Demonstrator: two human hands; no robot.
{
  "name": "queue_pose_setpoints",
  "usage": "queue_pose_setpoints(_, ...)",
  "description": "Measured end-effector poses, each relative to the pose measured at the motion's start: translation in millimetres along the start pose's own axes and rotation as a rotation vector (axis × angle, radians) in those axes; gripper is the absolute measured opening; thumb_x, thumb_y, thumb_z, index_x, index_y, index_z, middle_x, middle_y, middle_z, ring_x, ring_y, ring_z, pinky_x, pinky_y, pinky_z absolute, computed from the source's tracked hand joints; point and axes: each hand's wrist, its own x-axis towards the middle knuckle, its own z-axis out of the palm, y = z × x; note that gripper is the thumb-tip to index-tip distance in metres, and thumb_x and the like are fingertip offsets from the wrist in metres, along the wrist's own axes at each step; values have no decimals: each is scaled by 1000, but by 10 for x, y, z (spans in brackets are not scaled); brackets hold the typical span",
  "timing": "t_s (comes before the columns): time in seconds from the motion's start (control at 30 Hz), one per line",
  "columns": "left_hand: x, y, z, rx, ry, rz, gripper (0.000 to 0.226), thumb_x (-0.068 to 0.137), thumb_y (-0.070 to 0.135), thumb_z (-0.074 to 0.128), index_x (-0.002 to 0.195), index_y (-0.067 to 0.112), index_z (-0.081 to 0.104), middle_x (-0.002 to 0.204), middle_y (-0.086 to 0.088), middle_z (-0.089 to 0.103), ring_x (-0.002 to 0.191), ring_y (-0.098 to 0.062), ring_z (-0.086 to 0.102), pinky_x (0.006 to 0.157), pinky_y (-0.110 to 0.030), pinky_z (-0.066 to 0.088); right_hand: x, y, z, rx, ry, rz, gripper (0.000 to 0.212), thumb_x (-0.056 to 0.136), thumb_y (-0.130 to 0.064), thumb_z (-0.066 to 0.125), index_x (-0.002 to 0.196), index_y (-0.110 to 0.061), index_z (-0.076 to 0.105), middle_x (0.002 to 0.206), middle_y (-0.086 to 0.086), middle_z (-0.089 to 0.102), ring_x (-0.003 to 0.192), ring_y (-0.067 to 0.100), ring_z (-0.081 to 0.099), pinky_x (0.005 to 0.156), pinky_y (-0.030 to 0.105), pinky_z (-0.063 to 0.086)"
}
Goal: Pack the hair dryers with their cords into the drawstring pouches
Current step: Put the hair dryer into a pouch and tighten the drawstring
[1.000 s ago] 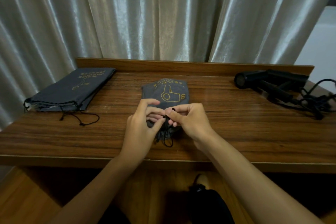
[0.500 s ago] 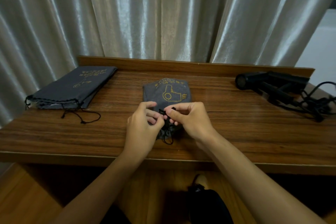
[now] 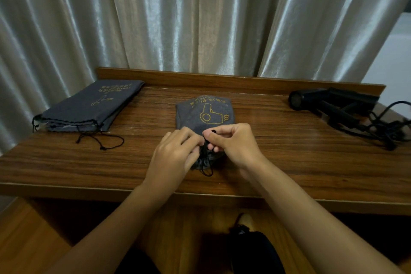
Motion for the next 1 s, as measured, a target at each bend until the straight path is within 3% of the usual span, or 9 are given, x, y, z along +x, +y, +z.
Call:
queue_pose_setpoints(0.13,-22,-20,14,40,-44,58,13,88,13,58,96,9,68,94,-2,64,82,-22,60,73,-41,48,4,-6,-6,-6,7,22,12,89,-6,70,95,4,74,71,13,68,61,13,57,55,14,48)
queue_pose_setpoints(0.3,-8,66,19,-259,50,-242,3,83,12,74,84,14,71,90,8,70,85,-10,64,77,-35,50,5,-8,5,-73,0,-33,11,88,-6,71,94,3,75,71,13,69,61,13,58,56,16,48)
queue_pose_setpoints(0.43,56,90,4,-320,55,-405,12,74,13,82,77,15,70,76,10,70,75,-3,63,66,-13,48,0,-13,7,-181,4,-100,9,88,-8,72,91,-1,77,72,20,71,62,18,59,58,23,49)
queue_pose_setpoints(0.5,80,90,-11,-355,55,-491,22,72,13,83,80,17,63,71,9,67,72,-2,63,62,-9,46,-14,-18,3,-251,-7,-156,8,87,-9,72,91,-4,78,72,15,72,62,15,61,59,22,49)
queue_pose_setpoints(0.63,123,120,-5,-242,8,-488,22,77,11,76,91,18,60,74,8,61,64,-7,59,64,-25,52,-74,-7,37,-476,57,-348,10,85,-14,75,93,-15,81,81,-5,76,72,-1,68,68,14,51)
queue_pose_setpoints(0.7,133,160,11,-129,28,-446,12,81,11,70,90,12,64,81,1,57,68,-18,56,66,-38,50,-113,11,77,-527,123,-429,11,84,-18,76,94,-17,81,88,-6,77,81,-1,70,80,19,54)
queue_pose_setpoints(0.8,156,189,38,-30,19,-460,8,85,15,66,88,8,67,86,-6,56,71,-25,56,64,-40,47,-189,79,159,-566,236,-520,13,86,-20,75,97,-16,80,92,-3,77,86,7,71,83,34,55)
queue_pose_setpoints(0.9,169,146,-8,-84,-8,-478,3,81,18,72,82,16,72,75,5,59,65,-12,56,63,-31,46,-236,141,191,-594,326,-575,13,86,-18,75,97,-14,79,90,-1,76,83,12,70,78,38,55)
queue_pose_setpoints(1.0,183,8,-118,-366,-118,-627,14,74,19,82,72,27,71,63,10,65,55,1,59,55,-17,48,-228,146,156,-560,328,-553,11,84,-17,76,94,-15,80,88,-3,76,80,7,69,77,32,55)
